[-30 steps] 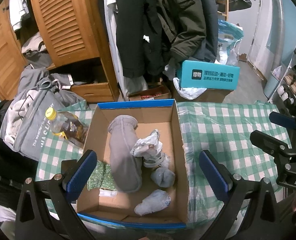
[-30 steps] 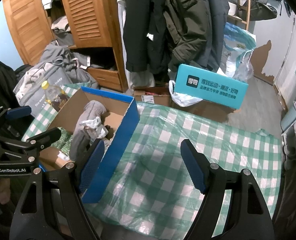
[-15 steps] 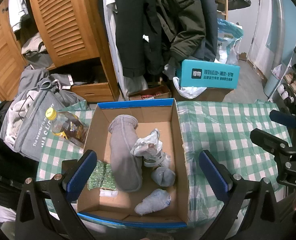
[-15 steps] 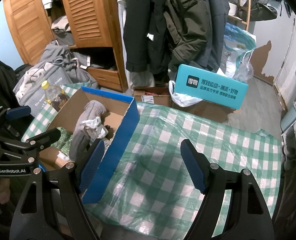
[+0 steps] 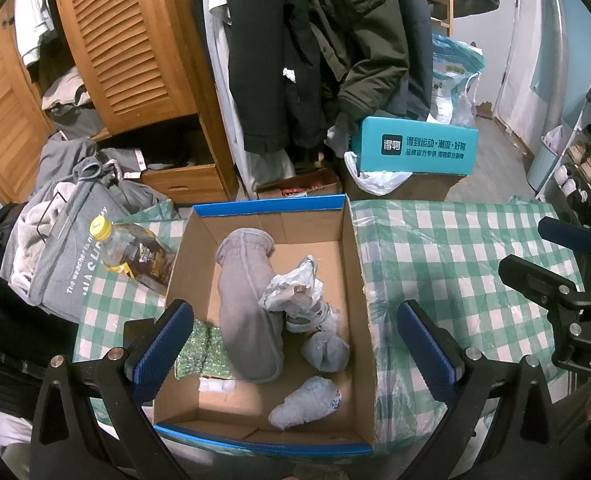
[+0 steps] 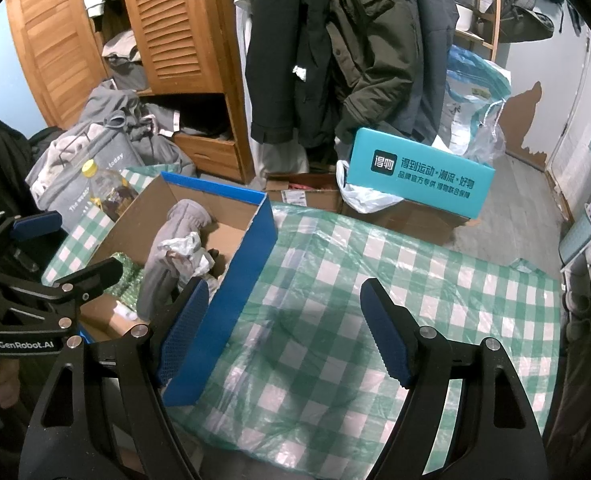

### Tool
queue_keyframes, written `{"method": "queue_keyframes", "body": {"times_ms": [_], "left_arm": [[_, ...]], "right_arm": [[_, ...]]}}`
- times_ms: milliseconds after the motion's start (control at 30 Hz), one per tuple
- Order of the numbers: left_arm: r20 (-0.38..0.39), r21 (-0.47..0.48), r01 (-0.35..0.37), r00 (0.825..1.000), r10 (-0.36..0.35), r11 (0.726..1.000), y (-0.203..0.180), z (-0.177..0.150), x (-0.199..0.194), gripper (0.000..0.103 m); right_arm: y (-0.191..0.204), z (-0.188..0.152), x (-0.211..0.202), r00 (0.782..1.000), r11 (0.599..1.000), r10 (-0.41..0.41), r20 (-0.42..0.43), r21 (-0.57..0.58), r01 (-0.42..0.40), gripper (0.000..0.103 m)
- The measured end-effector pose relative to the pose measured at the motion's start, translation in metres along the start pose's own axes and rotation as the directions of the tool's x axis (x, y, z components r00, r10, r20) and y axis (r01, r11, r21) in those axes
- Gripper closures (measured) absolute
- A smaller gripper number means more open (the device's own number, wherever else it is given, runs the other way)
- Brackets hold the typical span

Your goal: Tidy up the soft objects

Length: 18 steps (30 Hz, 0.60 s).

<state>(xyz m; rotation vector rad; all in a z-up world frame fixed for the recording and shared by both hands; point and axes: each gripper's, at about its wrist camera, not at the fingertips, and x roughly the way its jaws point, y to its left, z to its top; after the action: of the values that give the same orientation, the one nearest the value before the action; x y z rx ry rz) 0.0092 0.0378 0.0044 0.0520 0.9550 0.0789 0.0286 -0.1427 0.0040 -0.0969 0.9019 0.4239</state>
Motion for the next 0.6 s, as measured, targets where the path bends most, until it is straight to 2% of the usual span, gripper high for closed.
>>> {"method": "queue_keyframes", "body": {"times_ms": [600], "left_arm": [[0.001, 0.003, 0.000, 1.000, 0.000, 1.000, -0.0015, 0.0002, -0.0005, 0.001]], "right_arm": [[-0.0002, -0.0009, 0.0007, 1.000, 1.000, -0.002, -0.001, -0.001, 0.002, 0.025]]}}
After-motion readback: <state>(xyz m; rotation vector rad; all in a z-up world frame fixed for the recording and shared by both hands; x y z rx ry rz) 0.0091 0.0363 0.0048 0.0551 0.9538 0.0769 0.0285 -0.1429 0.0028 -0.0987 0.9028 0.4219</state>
